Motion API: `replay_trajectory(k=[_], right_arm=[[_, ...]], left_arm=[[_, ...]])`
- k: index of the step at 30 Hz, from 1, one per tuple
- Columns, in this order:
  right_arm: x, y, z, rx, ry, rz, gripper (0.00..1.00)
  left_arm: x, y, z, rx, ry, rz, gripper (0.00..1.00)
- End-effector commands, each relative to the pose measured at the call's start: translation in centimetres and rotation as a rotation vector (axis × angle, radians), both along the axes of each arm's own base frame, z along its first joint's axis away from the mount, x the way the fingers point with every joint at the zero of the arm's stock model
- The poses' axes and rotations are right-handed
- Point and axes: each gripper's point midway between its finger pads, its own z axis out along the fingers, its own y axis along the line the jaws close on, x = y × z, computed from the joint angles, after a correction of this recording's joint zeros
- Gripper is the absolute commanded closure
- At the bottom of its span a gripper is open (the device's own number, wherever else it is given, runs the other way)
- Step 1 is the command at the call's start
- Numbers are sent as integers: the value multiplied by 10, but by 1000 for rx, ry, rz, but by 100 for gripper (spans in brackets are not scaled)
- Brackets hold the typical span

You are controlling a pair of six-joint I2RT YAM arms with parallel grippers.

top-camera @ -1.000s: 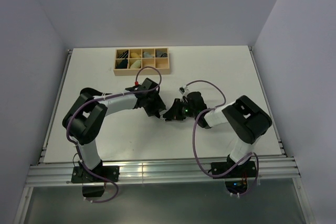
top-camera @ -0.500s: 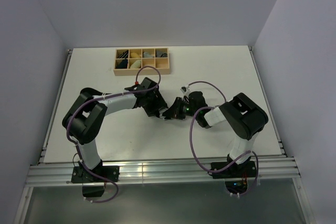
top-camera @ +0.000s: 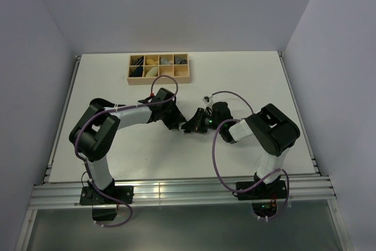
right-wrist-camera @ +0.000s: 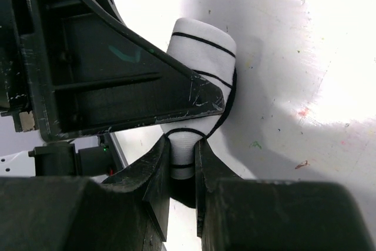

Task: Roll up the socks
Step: Pick up the sock at the center of the board, then place the sock in the storage box.

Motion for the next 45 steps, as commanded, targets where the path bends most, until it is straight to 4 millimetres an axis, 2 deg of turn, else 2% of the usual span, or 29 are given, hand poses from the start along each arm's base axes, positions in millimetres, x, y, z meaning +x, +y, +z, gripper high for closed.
replay_trajectory(k=[1,9,10,11,13,20,25,28,29,31,32,34,35,37,38,39,40,41,43,45], right_arm=[[9,4,26,76,-92,4,100],[0,1,17,63,-72,18,100],[-2,0,16,59,-70,17,99],[-2,-1,15,57,-71,16,96],[-3,-3,13,46,-67,11,92],[-3,-11,11,-16,-95,-2,61],[-4,-18,18,-59,-133,-14,53],[-4,-24,27,-93,-179,-16,50],[-2,-25,36,-95,-204,-24,49],[-2,-34,33,-153,-209,-44,48],[-1,-37,43,-161,-238,-53,48],[-1,-47,42,-227,-240,-69,48],[-1,-50,55,-229,-274,-78,48],[-5,-59,60,-273,-279,-84,48],[-5,-62,74,-270,-313,-98,47],[-11,-67,73,-296,-293,-93,47],[-10,-69,83,-299,-312,-103,47],[-11,-72,97,-294,-340,-116,47],[-13,-82,105,-329,-337,-149,45],[-16,-93,122,-345,-359,-190,43]], left_arm=[[-5,4,3,-33,11,19,57],[5,6,19,-96,-58,53,89],[6,6,22,-99,-68,49,92],[8,6,25,-103,-85,50,99],[10,8,29,-98,-102,51,99],[16,23,39,-32,-159,63,100],[21,35,43,38,-189,75,100],[23,35,47,42,-210,61,100],[25,34,51,43,-223,54,100],[29,41,51,93,-247,53,100],[33,41,58,99,-264,51,100],[37,44,64,132,-296,37,100],[43,47,72,150,-323,44,100],[50,48,82,169,-364,26,100],[58,48,94,167,-393,31,100],[63,48,100,170,-409,31,100],[69,50,105,179,-423,37,100],[80,51,117,175,-448,54,100],[94,56,129,195,-472,79,100],[116,64,145,214,-511,120,100]])
